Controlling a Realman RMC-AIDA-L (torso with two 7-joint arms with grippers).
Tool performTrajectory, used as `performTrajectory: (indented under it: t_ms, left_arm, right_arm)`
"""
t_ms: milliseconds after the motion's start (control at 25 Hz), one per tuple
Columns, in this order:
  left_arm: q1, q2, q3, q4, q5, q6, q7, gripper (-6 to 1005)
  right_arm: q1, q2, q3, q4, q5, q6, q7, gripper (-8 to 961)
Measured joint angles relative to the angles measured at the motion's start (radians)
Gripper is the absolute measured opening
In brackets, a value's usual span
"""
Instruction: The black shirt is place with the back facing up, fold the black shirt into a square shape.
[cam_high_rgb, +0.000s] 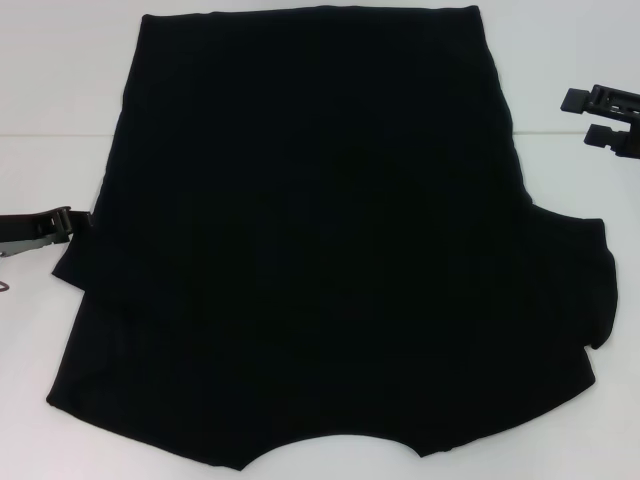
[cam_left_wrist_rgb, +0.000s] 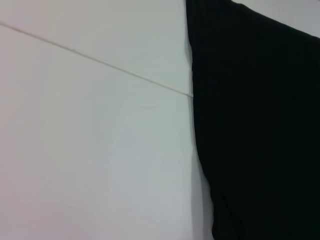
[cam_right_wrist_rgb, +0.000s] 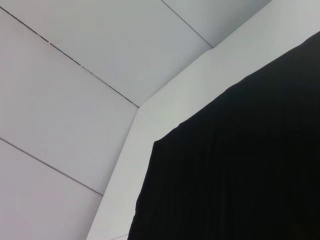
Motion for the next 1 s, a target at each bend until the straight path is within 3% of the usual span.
performTrajectory:
  t_ms: [440, 1000]
  left_arm:
    - [0.001, 0.001, -0.003, -0.003, 0.001, 0.032, -0.001, 453]
    - [-0.004, 0.006, -0.002, 0.058, 0.0, 0.212, -0.129, 455]
  right_arm:
    - [-0.002, -0.002, 0.0, 0.0, 0.0, -0.004, 0.0, 814]
    - [-0.003, -0.003, 0.0, 0.0, 0.0, -0.006, 0.002, 811]
